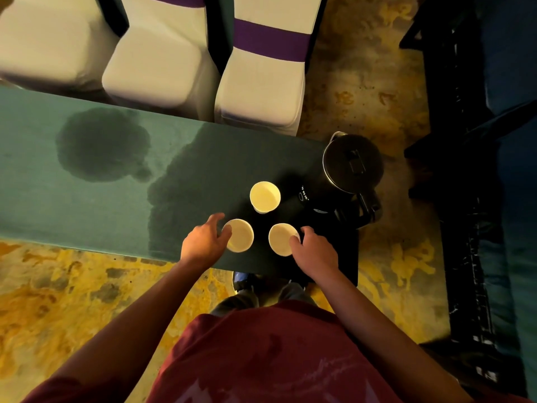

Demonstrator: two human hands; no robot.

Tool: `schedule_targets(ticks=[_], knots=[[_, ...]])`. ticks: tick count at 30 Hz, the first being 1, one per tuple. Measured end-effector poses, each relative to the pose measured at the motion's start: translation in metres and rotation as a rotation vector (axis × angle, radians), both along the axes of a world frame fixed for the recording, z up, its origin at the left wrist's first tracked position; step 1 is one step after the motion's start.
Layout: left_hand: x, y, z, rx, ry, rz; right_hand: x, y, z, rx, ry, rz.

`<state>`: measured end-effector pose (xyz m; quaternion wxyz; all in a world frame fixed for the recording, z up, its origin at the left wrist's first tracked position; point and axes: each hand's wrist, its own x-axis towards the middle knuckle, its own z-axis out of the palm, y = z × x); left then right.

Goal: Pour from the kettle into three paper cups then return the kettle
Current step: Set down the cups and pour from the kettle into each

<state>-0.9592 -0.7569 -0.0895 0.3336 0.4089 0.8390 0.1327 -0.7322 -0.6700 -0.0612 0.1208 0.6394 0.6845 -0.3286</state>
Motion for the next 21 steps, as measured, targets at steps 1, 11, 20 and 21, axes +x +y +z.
schedule_targets(ticks=[1, 11, 20, 21], knots=[[0.0, -0.002, 0.001, 0.002, -0.006, 0.0, 0.003, 0.001, 0.005, 0.017, 0.019, -0.004], [0.012, -0.025, 0.03, 0.226, 0.035, 0.059, 0.053, 0.019, 0.086, 0.726, 0.522, -0.277], [0.114, -0.018, 0.025, -0.059, -0.331, 0.121, 0.082, 0.06, 0.067, 0.46, 0.622, -0.412], [0.114, -0.016, 0.022, -0.066, -0.422, 0.189, 0.08, 0.059, 0.064, 0.456, 0.629, -0.413]])
